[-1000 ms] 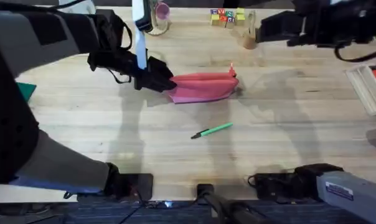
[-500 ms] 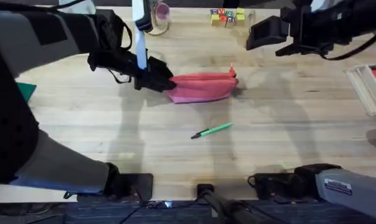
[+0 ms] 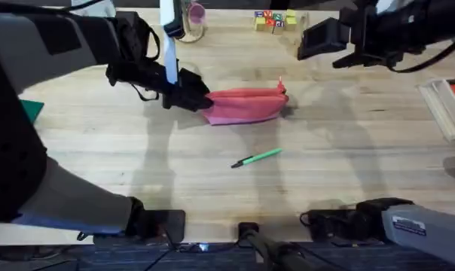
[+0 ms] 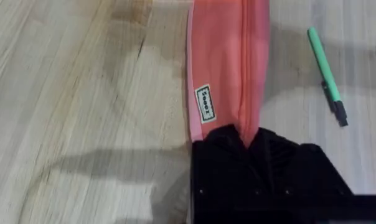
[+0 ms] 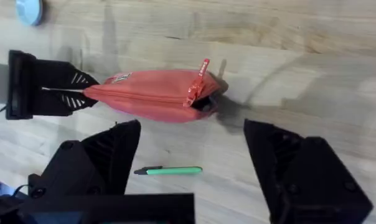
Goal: Unzip the bag, pick up the pens from the table one at a time and place them inside, then zip the bag closed.
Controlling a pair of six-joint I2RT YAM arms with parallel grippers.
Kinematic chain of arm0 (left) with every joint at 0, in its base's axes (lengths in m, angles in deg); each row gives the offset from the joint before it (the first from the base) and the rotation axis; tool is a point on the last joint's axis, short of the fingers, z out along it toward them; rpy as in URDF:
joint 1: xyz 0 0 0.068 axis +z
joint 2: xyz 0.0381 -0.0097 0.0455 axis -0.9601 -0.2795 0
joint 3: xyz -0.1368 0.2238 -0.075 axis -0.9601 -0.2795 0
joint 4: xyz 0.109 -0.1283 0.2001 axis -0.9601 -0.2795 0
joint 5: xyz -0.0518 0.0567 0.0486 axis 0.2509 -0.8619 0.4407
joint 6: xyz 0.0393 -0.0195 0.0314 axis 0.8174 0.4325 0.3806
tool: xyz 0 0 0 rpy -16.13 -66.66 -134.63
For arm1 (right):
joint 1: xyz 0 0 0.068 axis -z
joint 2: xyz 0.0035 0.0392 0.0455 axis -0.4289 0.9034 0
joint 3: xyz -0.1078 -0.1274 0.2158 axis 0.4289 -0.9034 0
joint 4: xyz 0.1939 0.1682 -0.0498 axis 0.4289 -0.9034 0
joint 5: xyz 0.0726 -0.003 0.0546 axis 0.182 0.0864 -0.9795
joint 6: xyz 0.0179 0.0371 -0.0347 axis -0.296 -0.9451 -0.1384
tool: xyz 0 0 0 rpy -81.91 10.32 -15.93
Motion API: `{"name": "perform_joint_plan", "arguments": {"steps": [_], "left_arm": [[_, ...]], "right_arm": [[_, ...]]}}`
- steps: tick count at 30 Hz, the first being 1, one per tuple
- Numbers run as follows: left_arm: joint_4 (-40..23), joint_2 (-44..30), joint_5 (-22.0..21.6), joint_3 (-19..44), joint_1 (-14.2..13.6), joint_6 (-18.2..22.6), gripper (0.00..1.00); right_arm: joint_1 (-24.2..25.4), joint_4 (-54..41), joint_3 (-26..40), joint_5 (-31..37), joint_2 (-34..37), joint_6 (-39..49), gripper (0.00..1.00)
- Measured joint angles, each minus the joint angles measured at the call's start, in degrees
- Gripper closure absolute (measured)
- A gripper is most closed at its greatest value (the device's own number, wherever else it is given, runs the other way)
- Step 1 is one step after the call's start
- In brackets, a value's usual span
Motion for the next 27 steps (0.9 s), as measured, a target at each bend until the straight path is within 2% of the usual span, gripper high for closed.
{"name": "perform_joint_plan", "arguments": {"steps": [8, 20, 27], "left_arm": [[0.0, 0.0, 0.0, 0.0, 0.0, 0.0, 0.957], [0.0, 0.0, 0.0, 0.0, 0.0, 0.0, 0.957], [0.0, 0.0, 0.0, 0.0, 0.0, 0.0, 0.957]], "right_arm": [[-0.1, 2.2, 0.1, 0.0, 1.0, -0.3, 0.006], [-4.3, 3.1, 0.1, 0.0, 10.5, -0.3, 0.006], [-5.0, 5.0, 0.1, 0.0, 14.7, -0.3, 0.006]]}}
